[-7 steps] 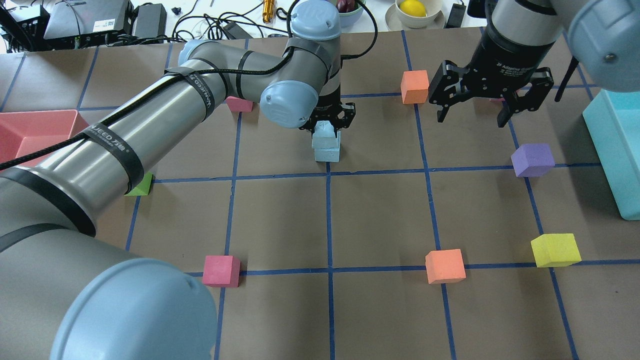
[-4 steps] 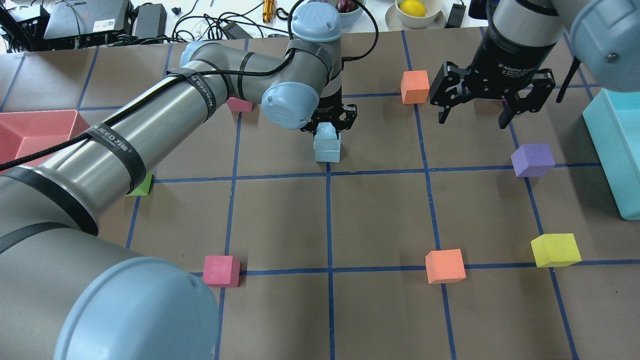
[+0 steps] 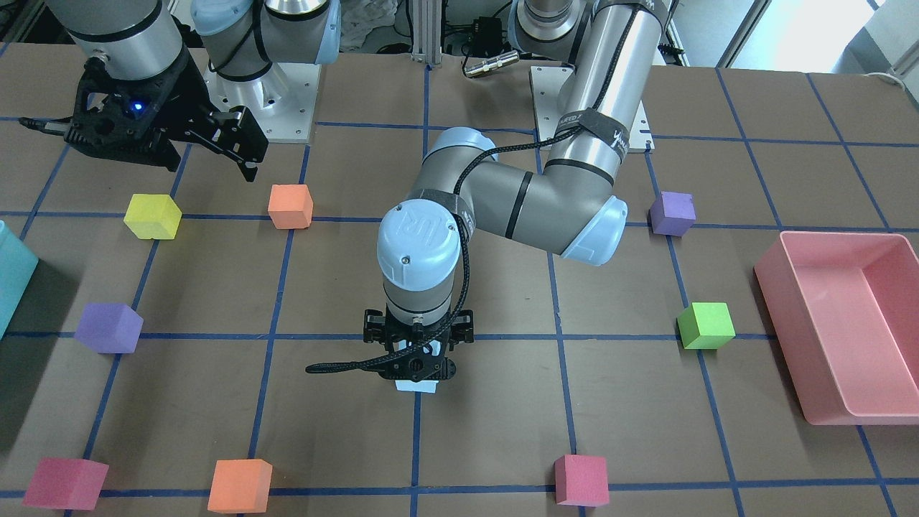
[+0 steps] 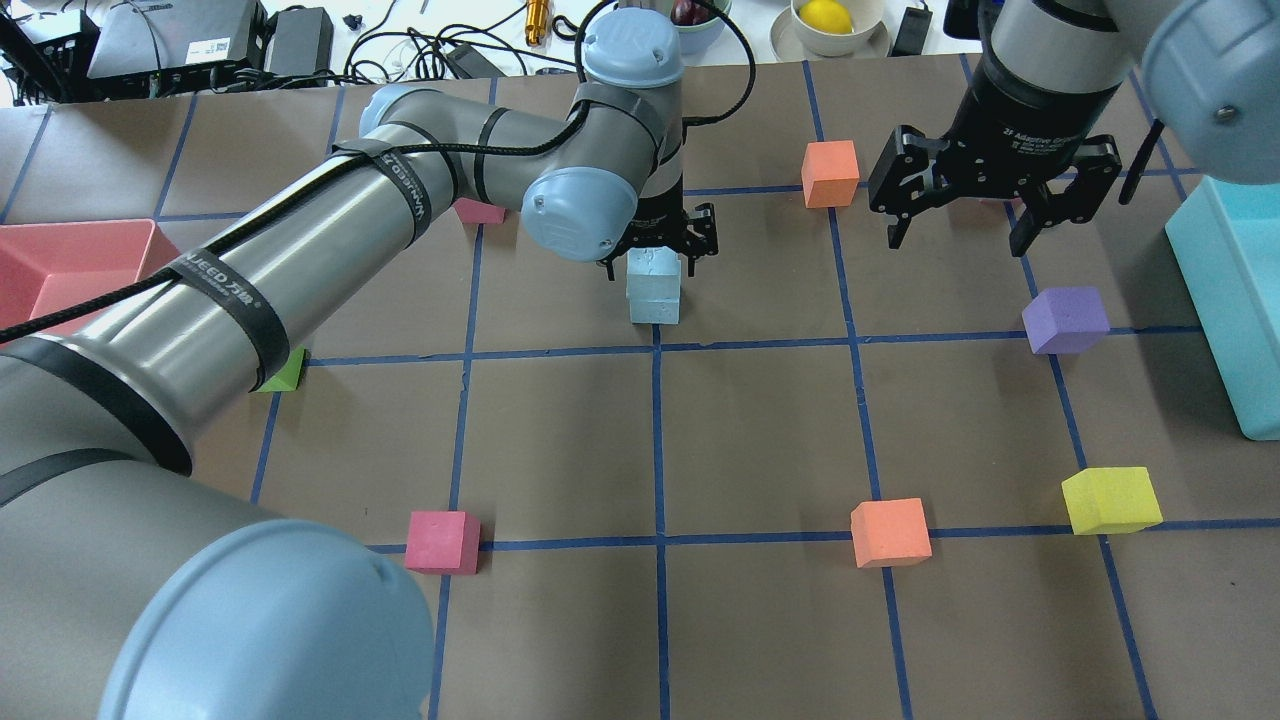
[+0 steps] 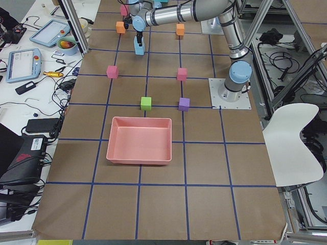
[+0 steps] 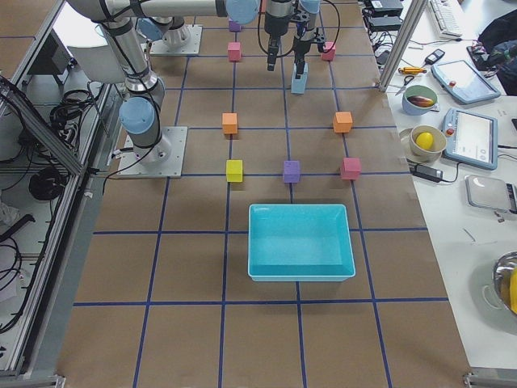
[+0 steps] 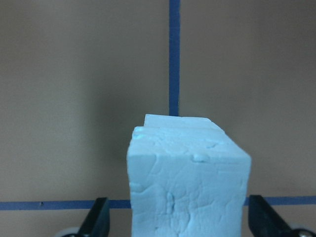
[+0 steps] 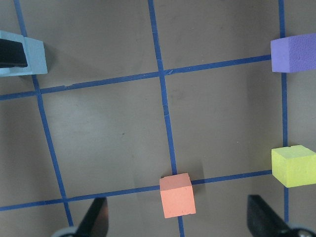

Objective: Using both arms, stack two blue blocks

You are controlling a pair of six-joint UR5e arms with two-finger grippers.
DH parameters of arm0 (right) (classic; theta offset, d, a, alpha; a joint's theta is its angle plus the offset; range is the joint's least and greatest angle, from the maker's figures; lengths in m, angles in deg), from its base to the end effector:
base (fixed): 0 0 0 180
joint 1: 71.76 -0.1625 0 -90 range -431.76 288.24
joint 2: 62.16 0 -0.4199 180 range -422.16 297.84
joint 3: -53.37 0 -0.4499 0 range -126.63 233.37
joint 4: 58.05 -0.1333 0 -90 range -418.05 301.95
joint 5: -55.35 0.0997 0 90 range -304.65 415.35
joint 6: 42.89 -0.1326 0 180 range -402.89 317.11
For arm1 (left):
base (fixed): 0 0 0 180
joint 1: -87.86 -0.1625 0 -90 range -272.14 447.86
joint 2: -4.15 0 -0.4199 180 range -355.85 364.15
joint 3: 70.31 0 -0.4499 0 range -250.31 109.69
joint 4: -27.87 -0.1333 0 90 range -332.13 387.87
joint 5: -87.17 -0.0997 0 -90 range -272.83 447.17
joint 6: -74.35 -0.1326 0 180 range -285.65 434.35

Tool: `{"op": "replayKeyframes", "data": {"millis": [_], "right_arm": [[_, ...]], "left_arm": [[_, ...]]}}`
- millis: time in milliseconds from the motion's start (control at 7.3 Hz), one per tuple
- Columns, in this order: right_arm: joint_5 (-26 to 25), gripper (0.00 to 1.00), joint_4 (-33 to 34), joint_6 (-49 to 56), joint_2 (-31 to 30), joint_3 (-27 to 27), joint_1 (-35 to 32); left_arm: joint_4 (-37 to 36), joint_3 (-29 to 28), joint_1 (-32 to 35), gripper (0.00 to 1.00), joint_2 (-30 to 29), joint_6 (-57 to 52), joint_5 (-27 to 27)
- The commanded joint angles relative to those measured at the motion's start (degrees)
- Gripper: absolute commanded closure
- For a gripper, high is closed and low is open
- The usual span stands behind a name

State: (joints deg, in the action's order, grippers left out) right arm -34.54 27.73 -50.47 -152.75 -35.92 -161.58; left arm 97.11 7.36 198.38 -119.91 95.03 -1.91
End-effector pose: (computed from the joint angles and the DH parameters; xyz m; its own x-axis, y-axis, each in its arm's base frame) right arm 0.1319 -0.5387 0.4551 -0.9908 0.1349 0.0048 0.1350 0.9895 0.0507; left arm -0.3899 -0.6554 0.2095 -1.0000 -0.0030 0.0090 -0.0028 0.9998 0.0215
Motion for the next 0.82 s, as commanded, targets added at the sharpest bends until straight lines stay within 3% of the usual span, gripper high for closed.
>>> {"op": "replayKeyframes", "data": {"millis": [0, 274, 685], "right_arm": [[0.0, 0.0, 0.0, 0.0, 0.0, 0.0, 0.0], [0.2, 0.0, 0.1, 0.0, -0.4, 0.0, 0.0], [0.0, 0.0, 0.0, -0.1, -0.4, 0.0, 0.0]], "left_arm": [[5.6, -0.8, -2.8, 0.0, 5.1, -1.4, -0.1], [13.2, -0.2, -8.8, 0.0, 12.2, -14.9, -0.9], [18.6, 2.1, -18.1, 0.0, 25.0, -28.6, -1.0]]}}
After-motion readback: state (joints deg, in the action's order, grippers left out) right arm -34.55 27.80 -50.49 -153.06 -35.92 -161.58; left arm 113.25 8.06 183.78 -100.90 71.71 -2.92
